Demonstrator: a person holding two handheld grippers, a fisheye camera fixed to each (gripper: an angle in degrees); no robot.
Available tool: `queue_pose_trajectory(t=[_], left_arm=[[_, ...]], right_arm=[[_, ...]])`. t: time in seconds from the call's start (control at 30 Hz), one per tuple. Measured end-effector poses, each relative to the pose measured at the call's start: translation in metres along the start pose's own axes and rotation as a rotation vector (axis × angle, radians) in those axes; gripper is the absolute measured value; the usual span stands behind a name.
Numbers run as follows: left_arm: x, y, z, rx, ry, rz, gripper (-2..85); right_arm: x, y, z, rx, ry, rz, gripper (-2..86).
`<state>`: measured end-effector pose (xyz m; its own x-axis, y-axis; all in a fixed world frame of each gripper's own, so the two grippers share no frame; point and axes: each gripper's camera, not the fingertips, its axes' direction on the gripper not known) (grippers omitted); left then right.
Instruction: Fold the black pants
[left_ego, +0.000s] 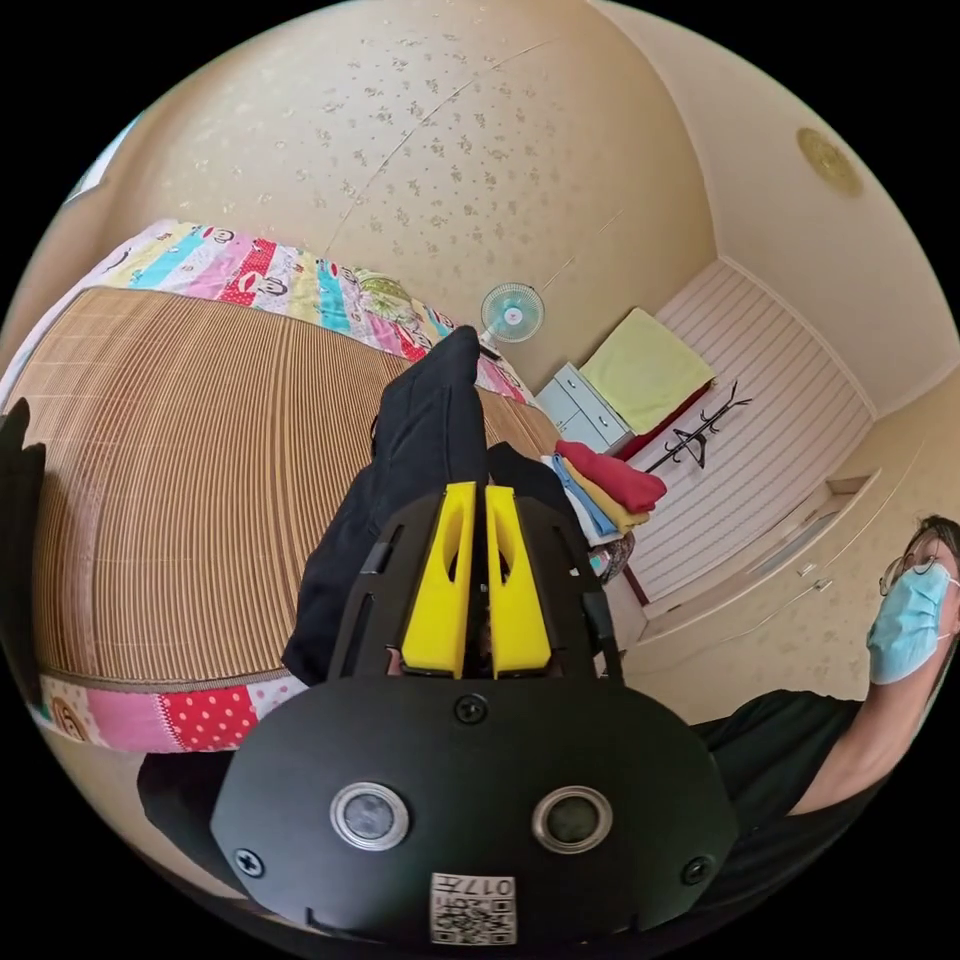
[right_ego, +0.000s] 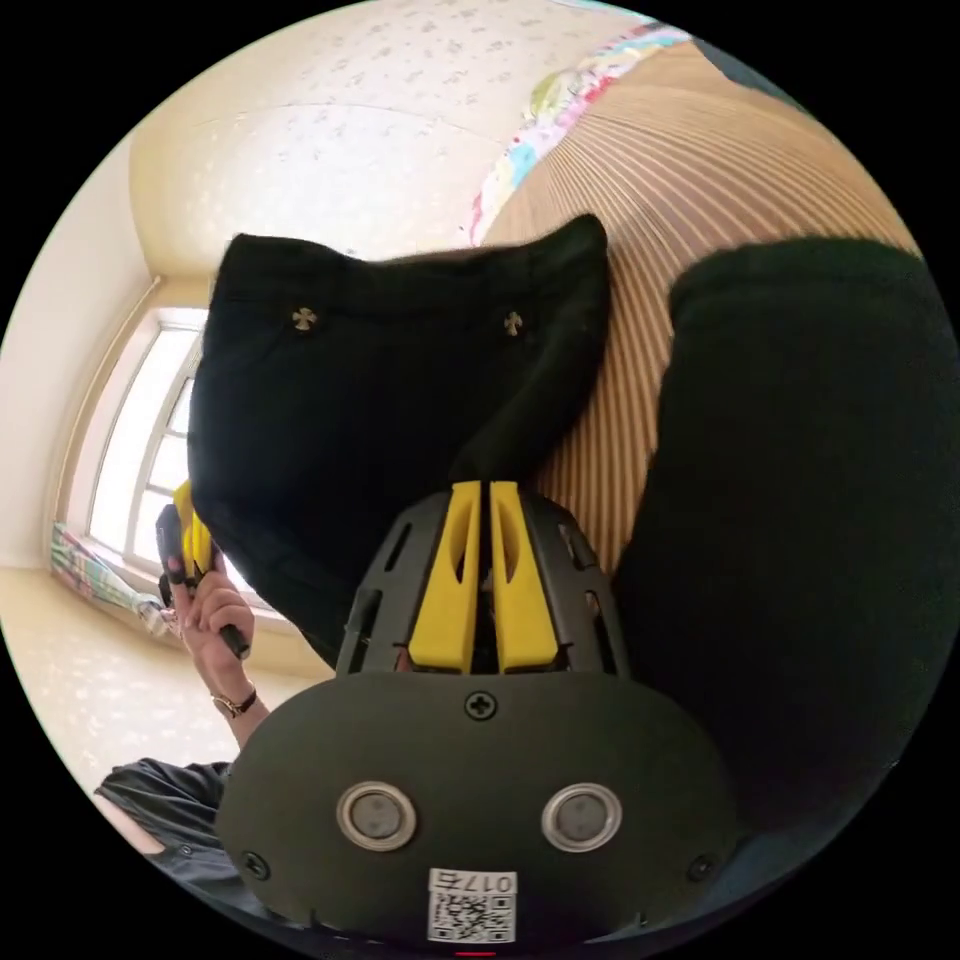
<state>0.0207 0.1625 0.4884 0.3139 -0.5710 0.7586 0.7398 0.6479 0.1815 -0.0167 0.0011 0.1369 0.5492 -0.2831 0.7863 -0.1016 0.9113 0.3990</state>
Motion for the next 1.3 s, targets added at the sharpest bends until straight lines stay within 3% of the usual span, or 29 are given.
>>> queue_pose_trajectory(t=[0.23, 0.43, 0.57, 0.63, 0.77, 0.87, 0.9, 1.03, 1.1, 1.2, 1.3], left_arm=[[0.039, 0.023, -0.124, 0.260, 0.159, 0.123, -0.7], [0.090, 0.012, -0.216, 0.438, 0.307, 0.378, -0.4], [0.113, -0.072, -0.232, 0.418, 0.238, 0.427, -0.2], [0.120, -0.135, -0.231, 0.407, 0.168, 0.443, -0.1], [0.103, -0.291, -0.176, 0.308, -0.130, 0.245, 1.1], [0.056, -0.329, -0.118, 0.116, -0.237, 0.089, 3.4], [0.033, -0.323, -0.096, 0.053, -0.240, 0.031, 4.6], [-0.032, -0.260, -0.032, -0.104, -0.207, 0.037, 9.8], [-0.074, -0.199, 0.014, -0.296, -0.229, 0.035, 9.9], [-0.108, -0.113, 0.043, -0.455, -0.206, 0.025, 10.0], [-0.123, -0.040, 0.042, -0.499, -0.097, -0.021, 10.0]], right_arm=[[-0.165, 0.030, -0.109, 0.317, -0.101, -0.416, 1.5], [-0.284, 0.064, -0.205, 0.616, -0.236, -0.712, 1.1], [-0.359, 0.055, -0.216, 0.789, -0.062, -0.834, 1.0], [-0.403, -0.002, -0.209, 0.825, 0.002, -0.863, 1.1], [-0.442, -0.166, -0.171, 0.658, 0.049, -0.719, 1.6], [-0.417, -0.248, -0.115, 0.478, 0.242, -0.620, 2.2], [-0.393, -0.255, -0.093, 0.431, 0.329, -0.555, 2.4], [-0.291, -0.207, -0.010, 0.270, 0.496, -0.641, 3.6], [-0.228, -0.183, 0.030, 0.130, 0.557, -0.606, 4.5], [-0.119, -0.138, 0.079, -0.081, 0.579, -0.460, 7.6], [-0.048, -0.084, 0.107, -0.187, 0.607, -0.378, 10.1]])
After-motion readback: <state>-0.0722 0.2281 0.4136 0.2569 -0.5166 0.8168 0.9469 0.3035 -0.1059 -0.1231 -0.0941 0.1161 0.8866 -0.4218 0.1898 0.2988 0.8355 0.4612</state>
